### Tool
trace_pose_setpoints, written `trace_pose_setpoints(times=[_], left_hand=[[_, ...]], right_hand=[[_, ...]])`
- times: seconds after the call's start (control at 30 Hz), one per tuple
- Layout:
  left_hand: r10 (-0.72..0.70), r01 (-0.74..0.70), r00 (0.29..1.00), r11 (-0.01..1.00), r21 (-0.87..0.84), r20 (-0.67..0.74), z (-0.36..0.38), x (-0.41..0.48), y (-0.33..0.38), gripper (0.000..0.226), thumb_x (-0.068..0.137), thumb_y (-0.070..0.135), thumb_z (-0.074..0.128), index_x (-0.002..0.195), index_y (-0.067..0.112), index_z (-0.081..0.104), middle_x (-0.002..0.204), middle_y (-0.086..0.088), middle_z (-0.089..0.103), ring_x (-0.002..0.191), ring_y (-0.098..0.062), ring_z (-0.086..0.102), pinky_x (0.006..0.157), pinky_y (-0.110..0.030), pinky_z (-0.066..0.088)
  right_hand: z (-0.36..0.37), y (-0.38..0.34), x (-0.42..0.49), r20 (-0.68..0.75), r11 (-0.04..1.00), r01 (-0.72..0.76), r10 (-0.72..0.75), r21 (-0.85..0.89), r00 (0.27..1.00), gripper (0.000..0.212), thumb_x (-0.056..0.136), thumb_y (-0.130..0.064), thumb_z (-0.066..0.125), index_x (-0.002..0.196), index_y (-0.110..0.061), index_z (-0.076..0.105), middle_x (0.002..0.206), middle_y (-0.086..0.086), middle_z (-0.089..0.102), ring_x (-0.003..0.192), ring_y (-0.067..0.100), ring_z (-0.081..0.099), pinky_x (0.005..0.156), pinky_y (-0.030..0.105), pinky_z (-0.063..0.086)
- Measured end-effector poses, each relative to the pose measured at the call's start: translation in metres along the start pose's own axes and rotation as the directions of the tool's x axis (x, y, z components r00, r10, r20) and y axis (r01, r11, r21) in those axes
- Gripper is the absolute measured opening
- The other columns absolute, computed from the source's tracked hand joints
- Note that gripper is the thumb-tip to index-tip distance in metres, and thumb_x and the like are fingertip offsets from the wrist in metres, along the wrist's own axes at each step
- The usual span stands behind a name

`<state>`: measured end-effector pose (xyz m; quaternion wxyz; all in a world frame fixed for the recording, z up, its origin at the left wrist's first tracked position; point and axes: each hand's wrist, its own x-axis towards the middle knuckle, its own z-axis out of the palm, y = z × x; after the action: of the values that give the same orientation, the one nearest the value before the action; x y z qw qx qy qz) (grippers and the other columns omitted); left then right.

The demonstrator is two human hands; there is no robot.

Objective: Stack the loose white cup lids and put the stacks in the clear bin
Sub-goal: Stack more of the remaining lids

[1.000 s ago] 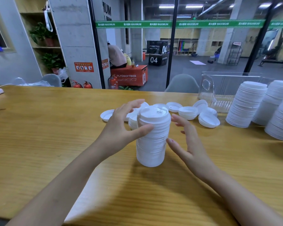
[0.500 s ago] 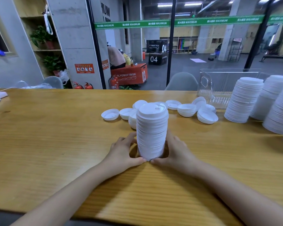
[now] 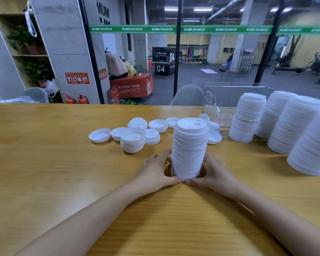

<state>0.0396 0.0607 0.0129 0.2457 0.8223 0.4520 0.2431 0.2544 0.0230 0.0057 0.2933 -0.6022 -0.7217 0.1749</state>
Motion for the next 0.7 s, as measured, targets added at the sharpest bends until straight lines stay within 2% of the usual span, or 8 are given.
trace_pose_setpoints(times=[0.13,0.23,0.3,0.37,0.4,0.47,0.57,0.7], left_hand=[[0.032,-0.032,0.999,0.999,0.019,-0.004,0.007,0.009,0.001,0.078,0.075,0.043,0.081,0.139,0.038,0.038,0.123,0.018,0.059,0.116,-0.011,0.043,0.105,-0.034,0.031],[0.042,-0.043,0.999,0.996,-0.077,-0.014,-0.009,0.007,-0.008,0.074,0.068,0.049,0.082,0.133,0.044,0.045,0.116,0.02,0.058,0.114,-0.006,0.05,0.099,-0.027,0.037],[0.053,-0.08,0.988,0.98,-0.184,-0.148,-0.026,0.007,-0.018,0.058,0.071,0.036,0.086,0.12,0.038,0.056,0.109,0.016,0.063,0.106,-0.004,0.056,0.09,-0.015,0.038],[0.036,-0.096,0.94,0.982,-0.162,-0.338,-0.044,0.01,-0.031,0.041,0.077,0.02,0.083,0.112,0.026,0.065,0.106,0.01,0.067,0.099,-0.007,0.058,0.084,-0.009,0.037],[0.038,-0.085,0.905,0.992,-0.092,-0.424,-0.051,0.013,-0.038,0.037,0.077,0.016,0.083,0.11,0.022,0.066,0.108,0.007,0.067,0.1,-0.011,0.057,0.086,-0.012,0.038],[0.059,-0.021,0.849,0.997,0.078,-0.525,-0.06,0.019,-0.055,0.038,0.075,0.015,0.083,0.11,0.018,0.067,0.114,0.003,0.065,0.106,-0.022,0.053,0.092,-0.029,0.039],[0.087,0.058,0.874,0.959,0.279,-0.479,-0.061,0.024,-0.08,0.048,0.072,0.023,0.086,0.115,0.018,0.066,0.121,-0.001,0.063,0.113,-0.028,0.052,0.096,-0.047,0.04],[0.07,0.088,0.92,0.922,0.378,-0.385,-0.056,0.025,-0.091,0.057,0.075,0.024,0.084,0.127,0.017,0.061,0.128,0.0,0.061,0.125,-0.025,0.05,0.106,-0.044,0.029]], right_hand=[[-0.004,0.011,0.0,-0.024,1.0,0.003,-0.003,0.001,1.0,0.106,0.052,-0.072,0.07,0.143,-0.033,0.032,0.13,-0.022,0.053,0.124,0.013,0.048,0.105,0.047,0.039],[-0.002,0.018,-0.002,-0.034,0.998,0.013,-0.011,0.065,0.999,0.109,0.051,-0.07,0.076,0.143,-0.036,0.028,0.13,-0.019,0.055,0.128,0.012,0.047,0.107,0.047,0.039],[-0.006,0.018,-0.003,-0.052,0.995,0.028,-0.023,0.1,0.998,0.115,0.051,-0.069,0.076,0.148,-0.036,0.024,0.132,-0.018,0.052,0.13,0.01,0.042,0.109,0.045,0.036],[-0.01,0.015,-0.004,-0.07,0.992,0.037,-0.028,0.118,0.997,0.12,0.051,-0.069,0.074,0.152,-0.035,0.019,0.134,-0.02,0.049,0.132,0.007,0.038,0.111,0.042,0.033],[-0.011,0.014,-0.004,-0.08,0.991,0.047,-0.037,0.127,0.996,0.12,0.051,-0.07,0.073,0.152,-0.035,0.018,0.134,-0.021,0.048,0.132,0.006,0.038,0.112,0.042,0.033],[-0.012,0.013,-0.004,-0.083,0.988,0.061,-0.049,0.142,0.995,0.119,0.054,-0.071,0.073,0.152,-0.036,0.017,0.134,-0.023,0.047,0.132,0.006,0.039,0.111,0.044,0.034],[-0.012,0.014,-0.006,-0.074,0.99,0.068,-0.059,0.125,0.995,0.117,0.055,-0.072,0.071,0.153,-0.038,0.016,0.134,-0.026,0.045,0.13,0.003,0.038,0.11,0.043,0.035],[-0.013,0.014,-0.007,-0.058,0.991,0.061,-0.054,0.12,0.997,0.113,0.057,-0.072,0.07,0.152,-0.039,0.018,0.132,-0.021,0.048,0.127,0.005,0.038,0.11,0.041,0.034]])
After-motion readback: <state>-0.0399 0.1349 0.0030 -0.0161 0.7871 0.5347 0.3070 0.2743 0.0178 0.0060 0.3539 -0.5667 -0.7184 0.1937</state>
